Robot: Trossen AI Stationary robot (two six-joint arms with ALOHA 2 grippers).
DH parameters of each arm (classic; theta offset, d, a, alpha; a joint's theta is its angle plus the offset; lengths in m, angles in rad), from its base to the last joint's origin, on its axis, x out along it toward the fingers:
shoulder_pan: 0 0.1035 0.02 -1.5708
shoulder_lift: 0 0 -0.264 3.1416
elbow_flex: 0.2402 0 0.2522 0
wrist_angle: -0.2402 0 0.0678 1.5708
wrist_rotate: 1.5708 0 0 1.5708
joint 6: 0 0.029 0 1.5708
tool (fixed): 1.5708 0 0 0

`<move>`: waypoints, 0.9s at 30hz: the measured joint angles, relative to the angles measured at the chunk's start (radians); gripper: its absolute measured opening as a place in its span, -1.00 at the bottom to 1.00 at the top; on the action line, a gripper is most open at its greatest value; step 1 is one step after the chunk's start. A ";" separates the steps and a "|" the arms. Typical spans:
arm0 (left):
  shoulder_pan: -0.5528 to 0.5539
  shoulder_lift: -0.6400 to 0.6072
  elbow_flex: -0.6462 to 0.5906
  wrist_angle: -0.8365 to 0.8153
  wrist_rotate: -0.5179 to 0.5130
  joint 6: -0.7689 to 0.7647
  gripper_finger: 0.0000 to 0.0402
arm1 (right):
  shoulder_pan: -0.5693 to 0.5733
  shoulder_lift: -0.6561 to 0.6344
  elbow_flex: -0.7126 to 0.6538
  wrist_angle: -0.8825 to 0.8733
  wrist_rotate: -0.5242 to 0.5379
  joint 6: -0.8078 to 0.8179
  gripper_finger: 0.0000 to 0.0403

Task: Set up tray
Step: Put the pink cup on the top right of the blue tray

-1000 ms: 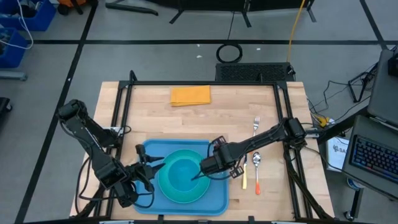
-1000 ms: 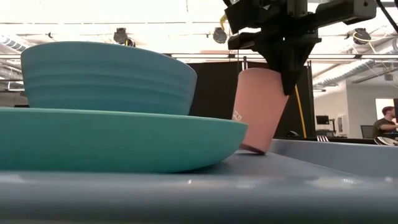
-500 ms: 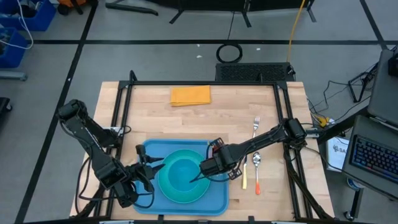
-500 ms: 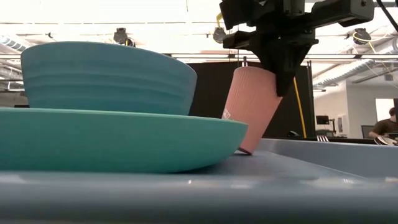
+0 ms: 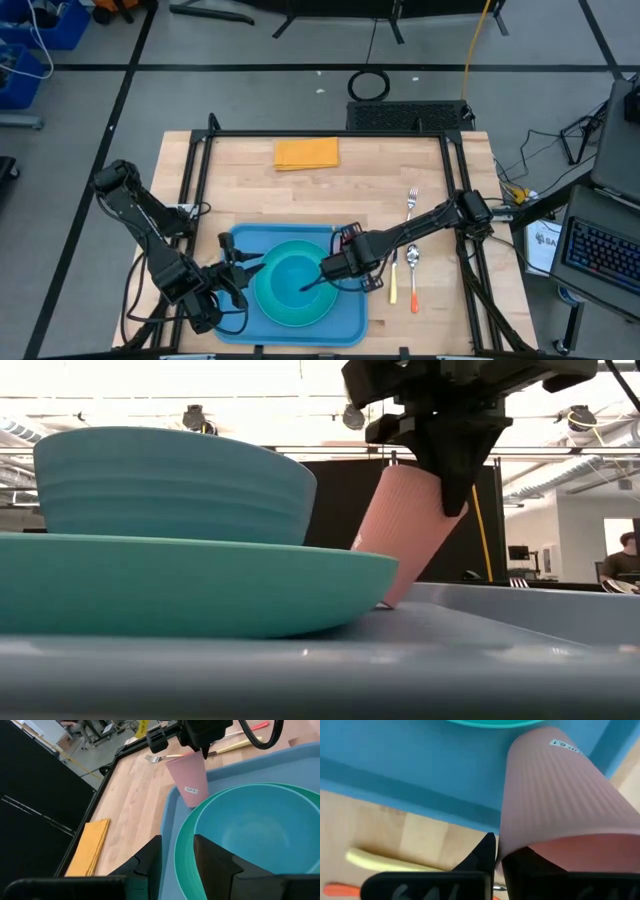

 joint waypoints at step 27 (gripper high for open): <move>0.000 0.000 0.000 0.000 0.000 0.000 -0.41 | -0.041 -0.003 0.001 -0.059 -0.125 -0.002 -0.88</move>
